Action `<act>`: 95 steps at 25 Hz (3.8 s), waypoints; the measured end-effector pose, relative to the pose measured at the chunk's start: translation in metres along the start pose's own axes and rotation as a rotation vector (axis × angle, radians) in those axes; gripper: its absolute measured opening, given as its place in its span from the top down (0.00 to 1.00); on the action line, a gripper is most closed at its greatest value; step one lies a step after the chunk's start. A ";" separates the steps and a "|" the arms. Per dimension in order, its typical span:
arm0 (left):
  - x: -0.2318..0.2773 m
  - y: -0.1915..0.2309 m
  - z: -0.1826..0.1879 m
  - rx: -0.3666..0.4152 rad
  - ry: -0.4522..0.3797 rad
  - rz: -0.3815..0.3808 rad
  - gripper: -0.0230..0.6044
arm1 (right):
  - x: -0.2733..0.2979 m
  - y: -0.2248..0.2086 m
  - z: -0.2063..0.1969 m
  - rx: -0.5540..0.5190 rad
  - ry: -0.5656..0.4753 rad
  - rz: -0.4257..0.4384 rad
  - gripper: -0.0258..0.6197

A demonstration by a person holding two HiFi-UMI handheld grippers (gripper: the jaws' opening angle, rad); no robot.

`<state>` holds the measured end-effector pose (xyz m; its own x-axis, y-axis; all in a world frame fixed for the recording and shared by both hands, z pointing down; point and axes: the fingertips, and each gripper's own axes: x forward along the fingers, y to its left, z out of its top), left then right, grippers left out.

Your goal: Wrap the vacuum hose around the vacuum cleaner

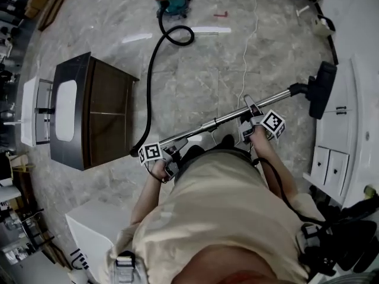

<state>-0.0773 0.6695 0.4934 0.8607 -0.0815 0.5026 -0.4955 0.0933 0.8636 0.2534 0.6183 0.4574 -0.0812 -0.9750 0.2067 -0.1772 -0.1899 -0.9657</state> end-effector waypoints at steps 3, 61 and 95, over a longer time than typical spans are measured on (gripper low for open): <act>-0.005 -0.016 -0.011 0.272 0.117 0.118 0.50 | 0.022 0.007 0.011 -0.080 0.059 0.006 0.82; 0.421 -0.248 0.328 1.203 0.379 0.405 0.56 | 0.404 0.155 0.155 -0.604 0.880 0.577 0.82; 0.555 -0.356 0.576 1.146 0.205 0.312 0.77 | 0.639 0.209 0.281 -0.836 1.151 0.528 0.82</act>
<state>0.5091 0.0192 0.4880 0.6367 -0.0435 0.7699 -0.4126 -0.8627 0.2924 0.4398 -0.0765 0.3432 -0.9402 -0.2148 0.2642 -0.3397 0.6455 -0.6840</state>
